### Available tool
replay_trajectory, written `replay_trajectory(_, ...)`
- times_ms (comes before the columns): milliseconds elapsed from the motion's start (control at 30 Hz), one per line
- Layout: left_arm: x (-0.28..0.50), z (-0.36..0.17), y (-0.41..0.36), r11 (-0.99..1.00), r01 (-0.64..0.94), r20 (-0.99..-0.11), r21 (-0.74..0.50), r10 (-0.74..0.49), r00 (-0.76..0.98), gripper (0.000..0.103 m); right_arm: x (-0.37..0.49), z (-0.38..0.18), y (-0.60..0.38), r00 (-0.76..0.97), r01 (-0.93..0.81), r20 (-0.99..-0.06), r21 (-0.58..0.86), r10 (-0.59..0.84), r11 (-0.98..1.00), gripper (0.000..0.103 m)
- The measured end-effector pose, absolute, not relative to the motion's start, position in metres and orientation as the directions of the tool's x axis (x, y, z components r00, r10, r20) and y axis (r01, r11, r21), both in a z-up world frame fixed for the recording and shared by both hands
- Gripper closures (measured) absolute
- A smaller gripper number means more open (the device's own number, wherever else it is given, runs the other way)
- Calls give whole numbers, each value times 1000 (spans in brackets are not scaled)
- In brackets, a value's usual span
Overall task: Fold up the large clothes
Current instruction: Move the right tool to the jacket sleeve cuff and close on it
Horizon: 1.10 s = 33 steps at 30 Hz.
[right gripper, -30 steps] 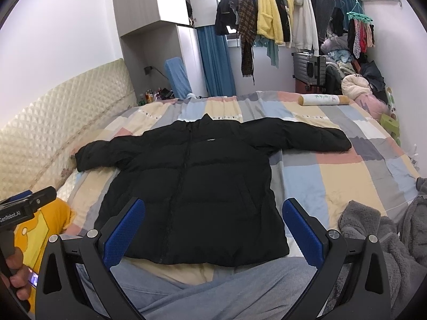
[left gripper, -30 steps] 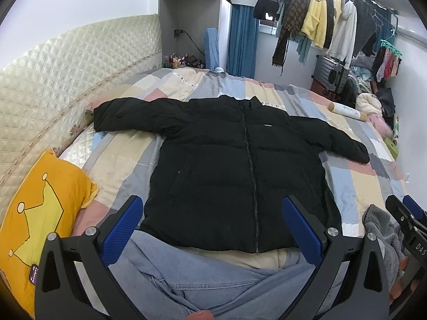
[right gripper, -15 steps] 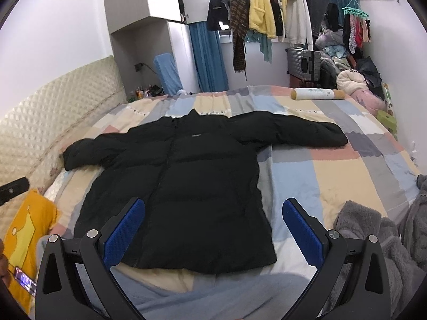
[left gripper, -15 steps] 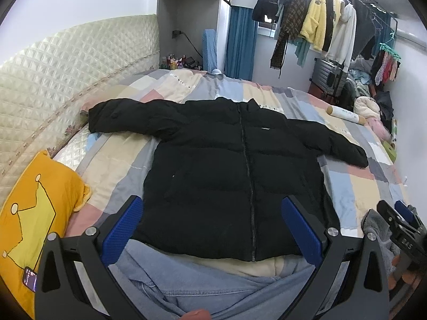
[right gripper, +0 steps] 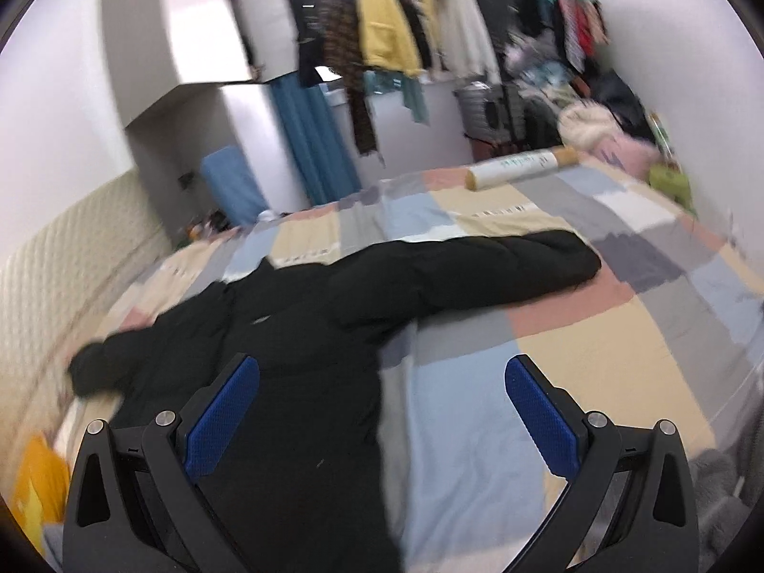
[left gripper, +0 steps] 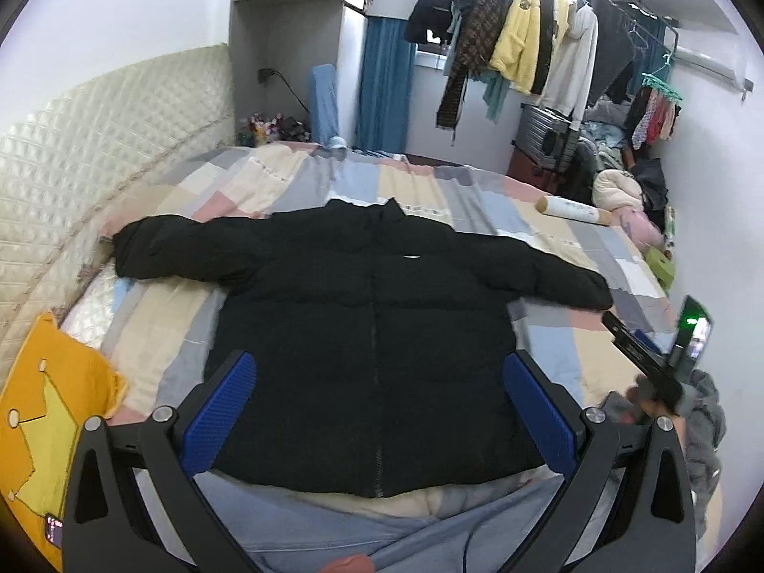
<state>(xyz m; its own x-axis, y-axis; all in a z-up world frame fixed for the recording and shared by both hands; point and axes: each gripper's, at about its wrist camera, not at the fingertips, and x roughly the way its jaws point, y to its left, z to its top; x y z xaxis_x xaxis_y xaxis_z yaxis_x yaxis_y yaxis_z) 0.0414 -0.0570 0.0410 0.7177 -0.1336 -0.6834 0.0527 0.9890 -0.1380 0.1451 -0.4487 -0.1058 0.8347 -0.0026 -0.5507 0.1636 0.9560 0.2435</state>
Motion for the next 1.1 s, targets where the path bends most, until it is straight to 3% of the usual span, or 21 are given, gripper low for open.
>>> replay_trajectory(367, 100, 37, -84, 994, 13, -640, -112, -82, 764, 0, 239, -191, -576, 794, 340, -605, 357, -62, 870, 0)
replay_trajectory(500, 124, 17, -98, 995, 21, -678, -98, -82, 731, 0, 263, -217, -607, 793, 364, -609, 450, -18, 816, 0)
replay_trajectory(600, 145, 0, -105, 995, 25, -711, -100, -89, 698, 0, 282, -237, -623, 767, 394, -641, 442, -24, 806, 0)
replay_trajectory(767, 172, -17, -110, 998, 15, -690, -61, -53, 722, 0, 308, -275, -656, 736, 452, -677, 466, -23, 761, 0)
replay_trajectory(1100, 221, -95, -84, 1000, 6, -655, 10, 2, 756, 0, 336, -296, -712, 823, 474, -566, 630, -54, 615, 0)
